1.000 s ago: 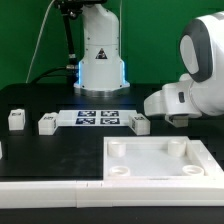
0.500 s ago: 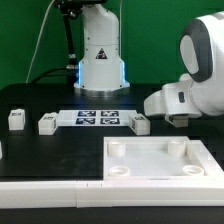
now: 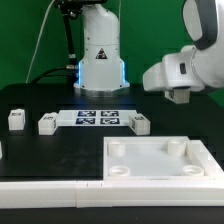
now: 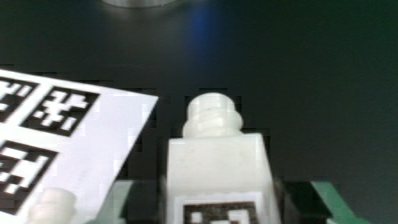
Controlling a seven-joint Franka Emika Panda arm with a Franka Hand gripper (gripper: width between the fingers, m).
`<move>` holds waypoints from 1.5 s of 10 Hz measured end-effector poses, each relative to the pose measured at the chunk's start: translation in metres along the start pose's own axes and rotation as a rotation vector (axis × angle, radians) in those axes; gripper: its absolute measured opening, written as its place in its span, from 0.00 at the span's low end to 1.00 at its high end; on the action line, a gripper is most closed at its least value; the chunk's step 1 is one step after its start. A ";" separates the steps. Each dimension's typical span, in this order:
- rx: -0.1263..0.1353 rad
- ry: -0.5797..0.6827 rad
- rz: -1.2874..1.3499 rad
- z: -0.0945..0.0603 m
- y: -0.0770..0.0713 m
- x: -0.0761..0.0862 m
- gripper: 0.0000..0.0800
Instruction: Assemble one leg
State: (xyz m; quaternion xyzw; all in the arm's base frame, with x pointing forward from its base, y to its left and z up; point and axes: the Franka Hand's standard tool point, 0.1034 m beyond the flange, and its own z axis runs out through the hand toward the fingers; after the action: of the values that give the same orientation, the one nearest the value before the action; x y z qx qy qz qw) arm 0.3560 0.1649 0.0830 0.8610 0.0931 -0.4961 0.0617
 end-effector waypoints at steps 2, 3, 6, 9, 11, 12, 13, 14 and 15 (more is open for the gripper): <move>0.001 0.027 0.001 0.001 -0.001 0.002 0.36; 0.004 0.051 0.001 0.000 -0.002 0.006 0.36; 0.015 0.344 0.004 -0.011 0.003 0.009 0.36; 0.000 0.619 -0.009 -0.042 0.013 0.002 0.36; -0.006 0.768 -0.061 -0.061 0.029 0.004 0.36; -0.002 0.895 -0.063 -0.065 0.028 0.005 0.36; 0.000 0.991 -0.065 -0.062 0.028 0.005 0.36; 0.004 1.078 -0.077 -0.063 0.030 0.006 0.36; 0.021 1.103 -0.086 -0.061 0.041 0.008 0.36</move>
Offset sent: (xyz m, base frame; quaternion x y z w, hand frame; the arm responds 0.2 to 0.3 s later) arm 0.0000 0.0000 0.0000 0.0000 0.1790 0.0000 0.9838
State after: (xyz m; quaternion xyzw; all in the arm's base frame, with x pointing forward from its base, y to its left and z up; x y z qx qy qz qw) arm 0.4202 0.1380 0.1070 0.9893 0.1415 0.0254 -0.0252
